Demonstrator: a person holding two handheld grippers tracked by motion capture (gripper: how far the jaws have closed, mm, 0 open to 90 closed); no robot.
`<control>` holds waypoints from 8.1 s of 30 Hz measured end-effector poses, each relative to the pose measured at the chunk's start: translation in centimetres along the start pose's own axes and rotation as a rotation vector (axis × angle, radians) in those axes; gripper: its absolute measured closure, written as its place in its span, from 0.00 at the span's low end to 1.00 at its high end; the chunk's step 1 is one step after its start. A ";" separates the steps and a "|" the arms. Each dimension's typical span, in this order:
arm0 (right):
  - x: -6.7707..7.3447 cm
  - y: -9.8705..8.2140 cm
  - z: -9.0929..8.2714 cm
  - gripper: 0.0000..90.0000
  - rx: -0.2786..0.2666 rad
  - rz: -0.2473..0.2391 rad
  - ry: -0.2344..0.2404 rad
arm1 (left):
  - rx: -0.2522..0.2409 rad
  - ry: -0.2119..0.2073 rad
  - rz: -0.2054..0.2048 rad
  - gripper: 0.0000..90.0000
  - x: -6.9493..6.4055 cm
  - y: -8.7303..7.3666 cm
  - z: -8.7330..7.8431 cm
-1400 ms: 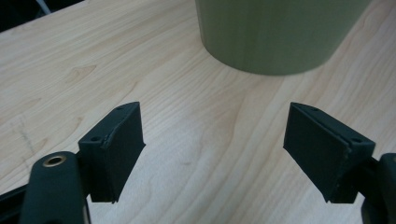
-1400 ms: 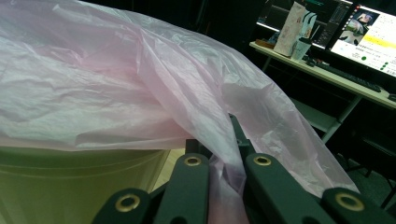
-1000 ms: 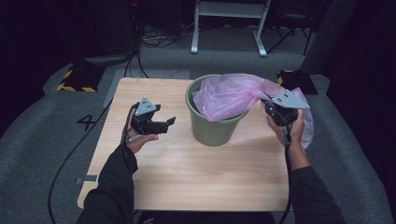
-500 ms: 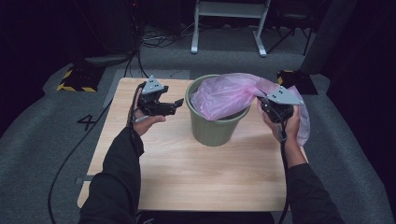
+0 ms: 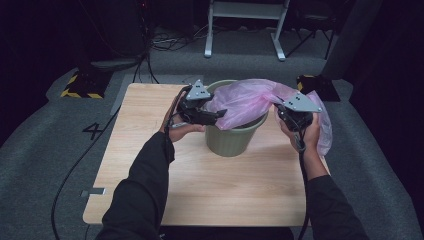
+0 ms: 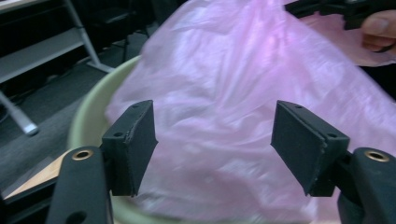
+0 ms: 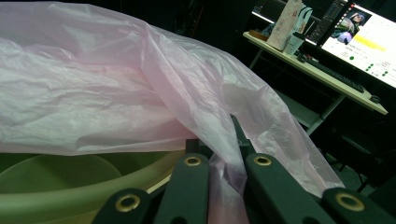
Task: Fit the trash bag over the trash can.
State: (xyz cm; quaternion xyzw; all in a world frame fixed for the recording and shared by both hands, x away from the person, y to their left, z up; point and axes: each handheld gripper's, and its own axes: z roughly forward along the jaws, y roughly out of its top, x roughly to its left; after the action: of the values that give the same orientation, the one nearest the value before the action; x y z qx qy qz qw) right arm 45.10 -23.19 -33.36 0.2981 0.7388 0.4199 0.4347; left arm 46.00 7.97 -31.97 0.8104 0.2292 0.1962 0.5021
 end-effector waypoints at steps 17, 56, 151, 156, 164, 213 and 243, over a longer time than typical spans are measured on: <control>1.0 0.9 -0.8 1.00 -0.055 -0.042 0.048 | 0.144 0.103 0.120 0.78 -0.9 1.0 3.3; 2.0 1.1 -1.3 0.99 -0.067 -0.059 0.128 | 0.187 -0.017 0.131 0.76 -2.1 1.8 4.3; 3.8 2.9 -1.5 0.89 0.032 -0.273 0.217 | 0.170 0.064 0.205 0.70 -4.0 3.5 5.5; 3.6 2.7 -1.8 0.72 0.002 -0.237 0.269 | 0.169 0.092 0.238 0.97 -3.8 3.1 5.2; 2.6 2.1 -2.6 0.38 0.000 -0.121 0.355 | 0.163 0.105 0.186 0.99 -2.2 2.2 4.3; 4.3 3.3 -3.8 0.93 0.006 -0.256 0.295 | 0.122 0.049 0.181 0.71 -2.9 1.4 3.7; 3.3 -0.5 -7.0 0.83 -0.110 -0.104 0.390 | 0.083 0.105 0.085 0.80 0.3 -1.2 0.6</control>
State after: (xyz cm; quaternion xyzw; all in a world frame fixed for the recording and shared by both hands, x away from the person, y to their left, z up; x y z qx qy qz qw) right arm 37.38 -23.28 -33.24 0.1486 0.7994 0.4861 0.3203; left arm 46.36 8.18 -33.29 0.8281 0.2288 0.2499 0.4465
